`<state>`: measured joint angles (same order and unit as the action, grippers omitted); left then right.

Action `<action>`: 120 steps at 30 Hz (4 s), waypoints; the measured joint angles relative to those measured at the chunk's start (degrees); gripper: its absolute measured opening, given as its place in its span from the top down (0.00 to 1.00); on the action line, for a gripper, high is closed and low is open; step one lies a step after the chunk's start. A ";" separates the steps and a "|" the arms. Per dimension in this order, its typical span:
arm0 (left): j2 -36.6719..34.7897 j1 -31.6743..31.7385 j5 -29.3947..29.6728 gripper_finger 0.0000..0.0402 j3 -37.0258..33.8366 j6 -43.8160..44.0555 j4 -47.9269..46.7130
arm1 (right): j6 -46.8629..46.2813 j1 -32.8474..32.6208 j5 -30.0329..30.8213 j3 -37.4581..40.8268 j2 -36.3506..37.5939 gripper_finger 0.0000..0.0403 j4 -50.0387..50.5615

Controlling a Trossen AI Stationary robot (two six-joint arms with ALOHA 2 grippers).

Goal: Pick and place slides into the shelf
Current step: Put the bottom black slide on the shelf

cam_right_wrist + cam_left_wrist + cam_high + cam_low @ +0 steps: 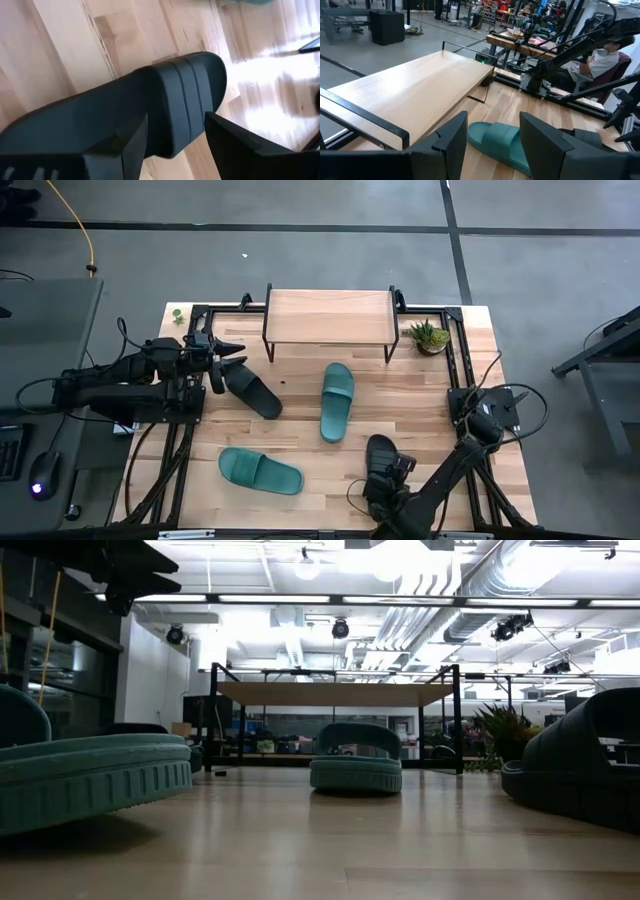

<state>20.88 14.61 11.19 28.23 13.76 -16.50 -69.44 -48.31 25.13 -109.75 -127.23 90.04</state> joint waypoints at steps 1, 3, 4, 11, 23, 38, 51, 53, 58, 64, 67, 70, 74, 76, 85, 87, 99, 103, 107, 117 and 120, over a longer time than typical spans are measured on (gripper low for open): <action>0.00 0.00 0.01 0.59 0.00 0.00 0.01 | 0.95 0.02 0.19 0.00 -0.49 0.53 -0.02; 0.00 0.00 0.24 0.59 0.00 0.00 0.01 | 2.81 0.19 0.36 0.00 -1.21 0.53 -0.02; -0.02 0.00 0.45 0.59 0.00 -0.02 0.01 | 3.66 0.33 0.56 0.00 -1.49 0.53 -0.02; 0.00 0.00 1.31 0.59 0.00 -0.04 0.01 | 5.29 1.21 1.41 0.00 -1.87 0.53 -0.02; 0.00 0.00 1.43 0.59 0.00 -0.17 0.02 | 5.46 1.15 2.12 0.00 -2.10 0.53 -0.02; 0.00 0.00 1.71 0.59 0.00 -0.22 0.06 | 2.40 0.96 1.18 12.48 -2.38 0.54 -0.52; 0.00 0.01 2.09 0.59 0.00 -0.22 0.06 | 2.40 1.02 -2.28 12.33 -2.38 0.96 -0.50; 0.00 0.02 2.07 0.59 0.00 -0.22 0.06 | 2.29 1.07 -1.91 12.33 -2.38 0.98 -0.49; -0.02 0.00 2.07 0.59 0.00 -0.22 0.03 | 2.08 1.05 0.40 12.31 -2.31 0.99 -0.06; 0.00 0.00 2.02 0.59 0.00 0.76 -2.55 | 5.19 2.19 5.08 12.31 -0.05 0.99 -0.27; 0.00 0.00 1.98 0.59 0.00 1.45 -4.25 | 5.43 3.35 8.37 12.28 2.31 0.99 -0.11; 0.00 0.00 1.96 0.59 0.00 1.52 -4.70 | 5.53 4.32 11.13 12.26 4.88 1.00 -0.04; 0.00 0.00 1.97 0.59 0.00 1.51 -4.58 | 7.35 5.59 11.70 12.26 6.94 1.00 -0.04; 0.00 0.00 1.96 0.59 0.00 1.26 -4.56 | 9.62 6.28 13.01 12.26 7.37 1.00 -0.04; 0.00 0.00 2.00 0.59 0.00 -0.05 -4.18 | 20.22 13.05 20.25 12.26 7.77 1.00 -0.04; 0.00 0.00 2.25 0.59 0.00 -0.51 -4.14 | 22.89 14.82 21.96 12.26 7.79 1.00 -0.04; -0.02 0.02 8.77 0.59 0.00 -4.51 -1.87 | 28.90 21.81 37.10 17.13 21.57 1.00 0.03; -0.02 0.00 8.86 0.59 0.00 -6.41 1.68 | 26.62 25.04 40.49 25.98 28.25 1.00 0.09; -0.04 0.02 8.97 0.59 0.00 -8.86 4.78 | 25.98 30.29 40.74 31.56 33.43 1.00 -0.24; 0.02 0.02 7.51 0.59 0.00 -7.30 4.96 | 40.57 43.85 40.72 27.40 35.74 1.00 -6.35; 0.02 0.01 7.38 0.59 -0.01 -7.06 4.62 | 45.51 47.27 40.74 25.82 35.74 1.00 -8.97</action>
<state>20.91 14.62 18.57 28.22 6.70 -11.88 -23.93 -1.05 65.87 -83.93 -91.48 81.06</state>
